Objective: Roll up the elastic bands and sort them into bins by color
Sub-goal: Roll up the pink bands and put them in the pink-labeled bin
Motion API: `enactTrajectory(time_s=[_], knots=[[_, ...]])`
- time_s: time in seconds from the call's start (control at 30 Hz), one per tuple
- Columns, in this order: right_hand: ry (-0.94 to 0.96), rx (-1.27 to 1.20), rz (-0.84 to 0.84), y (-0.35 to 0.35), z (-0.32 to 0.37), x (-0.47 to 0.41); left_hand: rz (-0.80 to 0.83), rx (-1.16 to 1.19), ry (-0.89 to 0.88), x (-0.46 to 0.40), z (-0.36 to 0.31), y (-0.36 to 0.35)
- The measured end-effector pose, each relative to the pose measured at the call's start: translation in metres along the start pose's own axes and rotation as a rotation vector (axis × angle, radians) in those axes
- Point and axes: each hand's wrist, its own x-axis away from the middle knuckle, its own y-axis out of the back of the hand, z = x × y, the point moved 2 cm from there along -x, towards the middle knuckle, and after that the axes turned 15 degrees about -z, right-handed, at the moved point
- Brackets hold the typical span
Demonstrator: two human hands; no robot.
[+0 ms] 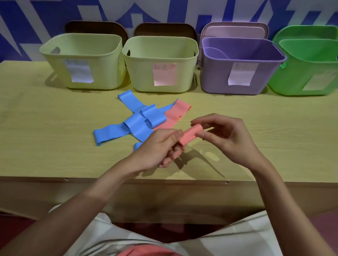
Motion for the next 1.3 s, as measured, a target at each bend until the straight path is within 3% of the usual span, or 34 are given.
enactTrajectory(time_s=[0.1, 0.17, 0.23, 0.3, 0.43, 0.53, 0.77, 0.9, 1.07, 1.3], knots=[[-0.046, -0.084, 0.005, -0.003, 0.003, -0.007, 0.116, 0.237, 0.165, -0.005, -0.002, 0.005], [-0.059, -0.108, 0.000, -0.005, 0.004, -0.012, 0.169, 0.261, 0.188, -0.008, -0.004, 0.009], [-0.075, -0.105, 0.001, -0.006, 0.006, -0.021, 0.119, 0.206, 0.167, -0.013, -0.008, 0.011], [-0.105, -0.084, -0.008, -0.006, 0.007, -0.033, -0.028, 0.074, 0.056, -0.023, -0.013, 0.017], [-0.149, -0.038, -0.060, -0.006, 0.005, -0.060, -0.319, -0.247, -0.376, -0.048, -0.027, 0.032], [-0.170, -0.027, -0.098, -0.005, 0.003, -0.081, -0.360, -0.385, -0.586, -0.058, -0.041, 0.034], [-0.264, -0.060, -0.211, -0.010, 0.002, -0.124, -0.442, -0.621, -0.823, -0.103, -0.060, 0.037], [-0.328, -0.076, -0.283, -0.014, -0.004, -0.147, -0.543, -0.677, -0.841, -0.128, -0.075, 0.037], [-0.302, -0.104, -0.340, -0.013, 0.000, -0.177, -0.542, -0.692, -0.817, -0.163, -0.096, 0.042], [-0.200, 0.061, -0.254, -0.005, 0.001, -0.228, -0.536, -0.699, -0.711, -0.210, -0.115, 0.053]])
